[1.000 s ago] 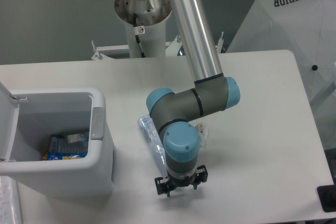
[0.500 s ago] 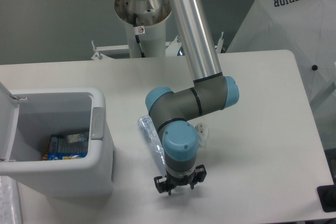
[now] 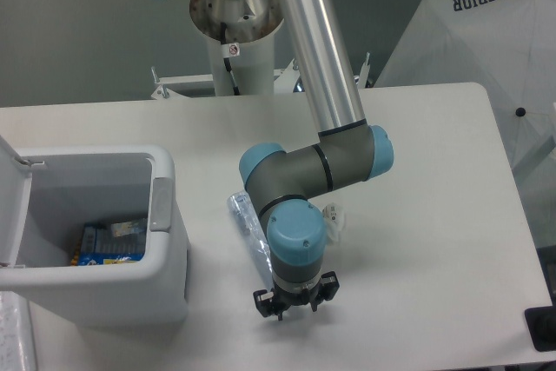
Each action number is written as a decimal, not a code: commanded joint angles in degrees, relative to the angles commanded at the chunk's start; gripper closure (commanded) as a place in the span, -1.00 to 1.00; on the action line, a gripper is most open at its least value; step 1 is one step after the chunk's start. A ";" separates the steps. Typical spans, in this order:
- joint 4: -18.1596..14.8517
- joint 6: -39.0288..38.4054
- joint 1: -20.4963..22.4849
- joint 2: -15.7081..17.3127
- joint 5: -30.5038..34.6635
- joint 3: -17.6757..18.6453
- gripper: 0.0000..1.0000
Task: Place the trash in the trash can
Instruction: 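Lower the gripper around the bottle cap and close it, then lift the bottle by its cap off the table, then carry the bottle over the white bin and lower it inside, then open the gripper to release the bottle into the bin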
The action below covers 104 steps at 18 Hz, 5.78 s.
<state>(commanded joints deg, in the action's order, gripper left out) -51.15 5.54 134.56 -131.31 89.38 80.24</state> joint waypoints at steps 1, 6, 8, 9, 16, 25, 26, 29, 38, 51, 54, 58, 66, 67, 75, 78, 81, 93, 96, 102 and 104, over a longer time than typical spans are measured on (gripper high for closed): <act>0.09 0.00 0.00 0.17 0.09 0.26 -0.18; 0.00 0.00 -0.35 0.53 0.09 0.35 0.03; 0.00 0.00 -0.35 0.53 0.09 0.44 0.06; 0.00 0.00 -0.35 0.53 0.09 0.44 0.08; 0.18 0.18 -0.44 0.53 1.84 0.62 0.30; 0.00 0.35 0.00 1.84 1.23 -0.70 0.35; 0.00 0.35 0.17 2.28 1.14 -0.88 0.35; 0.26 0.35 0.61 2.72 -0.61 -2.02 0.35; 0.35 0.18 4.83 9.66 -11.95 -5.96 0.36; 4.31 -0.44 10.46 17.57 -29.68 -11.95 0.36; 4.31 -0.53 9.93 19.50 -31.64 -11.78 0.36; 4.39 -0.70 8.61 21.62 -31.82 -11.60 0.35; 4.39 -3.69 8.53 24.34 -36.83 -11.86 0.35; 4.39 -4.56 8.18 24.43 -36.91 -11.86 0.35; 4.31 -9.49 6.95 26.28 -40.77 -11.86 0.35; 4.31 -11.16 5.28 26.37 -41.84 -10.99 0.35; 4.31 -10.90 3.17 25.93 -41.84 -10.20 0.35; 4.83 7.65 -5.36 25.49 -41.84 -3.87 0.32; 4.83 8.35 -6.06 25.40 -41.84 -2.29 0.31; 4.83 8.52 -7.03 25.93 -41.84 -0.70 -0.08; 4.83 8.53 -7.03 25.93 -41.84 -0.79 -0.51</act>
<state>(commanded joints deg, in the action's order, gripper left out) -46.32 14.06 127.53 -105.38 47.55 79.45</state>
